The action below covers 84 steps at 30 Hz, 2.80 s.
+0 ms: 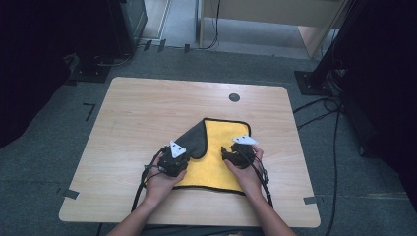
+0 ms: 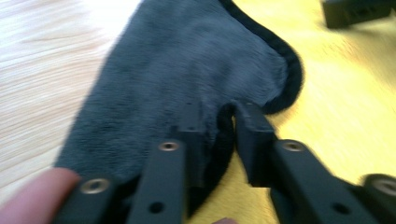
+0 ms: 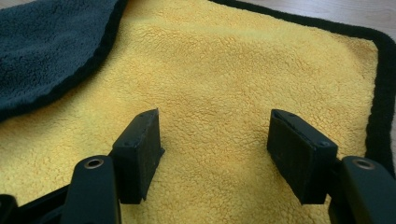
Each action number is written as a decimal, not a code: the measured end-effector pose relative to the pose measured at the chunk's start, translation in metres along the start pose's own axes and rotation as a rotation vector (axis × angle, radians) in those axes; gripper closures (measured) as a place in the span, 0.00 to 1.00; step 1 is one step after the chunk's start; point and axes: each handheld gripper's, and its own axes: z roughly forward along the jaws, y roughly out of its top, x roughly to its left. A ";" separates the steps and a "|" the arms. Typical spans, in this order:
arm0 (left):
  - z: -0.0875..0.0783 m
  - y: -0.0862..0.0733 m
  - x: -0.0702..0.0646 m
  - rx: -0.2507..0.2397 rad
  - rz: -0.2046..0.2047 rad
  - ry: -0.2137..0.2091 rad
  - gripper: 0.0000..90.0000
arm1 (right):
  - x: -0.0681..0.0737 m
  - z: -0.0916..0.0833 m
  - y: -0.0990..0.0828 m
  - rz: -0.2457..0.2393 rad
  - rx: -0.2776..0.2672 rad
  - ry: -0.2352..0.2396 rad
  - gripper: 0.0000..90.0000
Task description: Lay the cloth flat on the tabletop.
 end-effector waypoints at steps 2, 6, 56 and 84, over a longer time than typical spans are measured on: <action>-0.003 0.003 0.009 -0.013 -0.023 -0.004 0.91 | 0.000 0.000 -0.001 -0.009 0.001 0.003 0.38; -0.009 0.013 0.034 -0.044 -0.075 0.028 0.92 | -0.001 -0.001 -0.001 -0.014 0.002 0.005 0.38; 0.043 0.045 0.136 -0.033 -0.281 0.203 0.82 | -0.004 -0.005 -0.003 -0.001 -0.004 0.040 0.40; -0.051 -0.034 0.117 -0.201 -0.226 0.091 0.45 | -0.040 -0.054 -0.017 0.060 -0.071 0.056 0.46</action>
